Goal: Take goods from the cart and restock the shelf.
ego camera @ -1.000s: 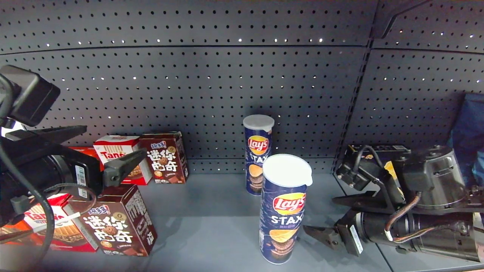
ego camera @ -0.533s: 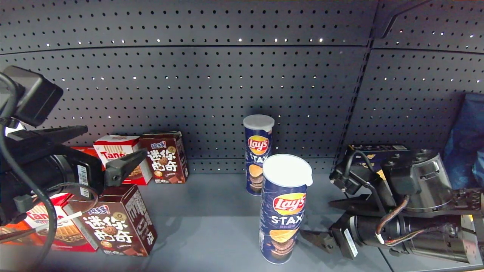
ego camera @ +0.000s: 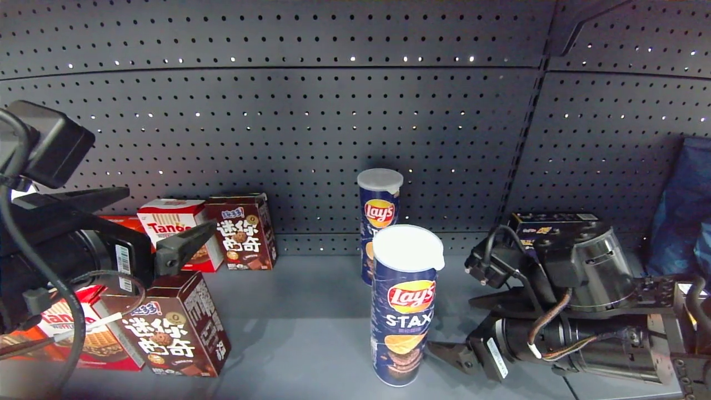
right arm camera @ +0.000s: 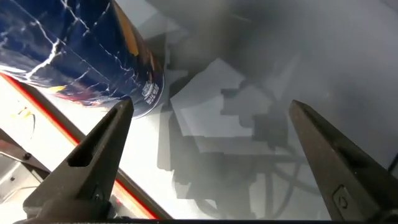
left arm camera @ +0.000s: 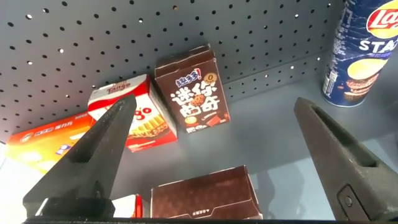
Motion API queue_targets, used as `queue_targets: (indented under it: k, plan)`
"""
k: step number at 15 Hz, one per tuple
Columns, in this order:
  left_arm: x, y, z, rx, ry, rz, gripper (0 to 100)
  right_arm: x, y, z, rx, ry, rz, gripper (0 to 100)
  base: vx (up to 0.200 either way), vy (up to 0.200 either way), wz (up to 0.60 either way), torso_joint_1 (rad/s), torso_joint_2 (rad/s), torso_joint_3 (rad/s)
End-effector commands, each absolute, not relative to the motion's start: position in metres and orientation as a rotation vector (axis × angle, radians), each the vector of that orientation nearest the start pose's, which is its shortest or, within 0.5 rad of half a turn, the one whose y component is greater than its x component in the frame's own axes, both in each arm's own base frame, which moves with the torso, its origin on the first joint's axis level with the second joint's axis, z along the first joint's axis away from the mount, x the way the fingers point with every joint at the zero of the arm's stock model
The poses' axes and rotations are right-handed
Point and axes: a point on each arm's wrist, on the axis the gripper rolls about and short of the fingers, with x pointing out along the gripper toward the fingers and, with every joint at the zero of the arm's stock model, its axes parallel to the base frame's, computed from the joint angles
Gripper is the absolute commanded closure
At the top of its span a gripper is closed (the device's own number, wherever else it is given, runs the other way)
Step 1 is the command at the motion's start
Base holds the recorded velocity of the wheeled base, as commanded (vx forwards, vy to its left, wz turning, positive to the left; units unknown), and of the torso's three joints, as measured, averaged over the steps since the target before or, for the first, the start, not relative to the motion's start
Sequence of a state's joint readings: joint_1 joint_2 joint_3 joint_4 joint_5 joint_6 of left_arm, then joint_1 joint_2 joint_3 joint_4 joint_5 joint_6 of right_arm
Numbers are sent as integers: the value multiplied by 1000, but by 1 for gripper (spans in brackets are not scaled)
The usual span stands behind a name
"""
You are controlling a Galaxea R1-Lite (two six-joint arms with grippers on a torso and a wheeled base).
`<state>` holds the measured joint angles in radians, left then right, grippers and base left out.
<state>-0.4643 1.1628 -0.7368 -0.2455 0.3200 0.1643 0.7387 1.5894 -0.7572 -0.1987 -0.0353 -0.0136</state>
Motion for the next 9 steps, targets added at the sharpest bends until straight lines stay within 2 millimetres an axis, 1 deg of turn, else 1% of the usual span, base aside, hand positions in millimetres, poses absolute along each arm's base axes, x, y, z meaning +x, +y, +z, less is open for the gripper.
queue_targets:
  k: [1, 5, 7, 9]
  plan:
    - [156, -70, 253, 234, 158, -156, 0, 197, 182, 159, -262, 599, 691, 0, 0, 0, 0, 0, 0, 0]
    - [156, -70, 252, 234, 160, -158, 0, 200, 188, 160, -263, 594, 699, 0, 0, 0, 0, 0, 0, 0]
    - [156, -70, 252, 234, 160, -156, 0, 200, 186, 162, -259, 585, 697, 0, 0, 0, 0, 0, 0, 0]
    - [156, -70, 252, 234, 160, -156, 0, 196, 179, 172, -239, 552, 688, 0, 0, 0, 0, 0, 0, 0]
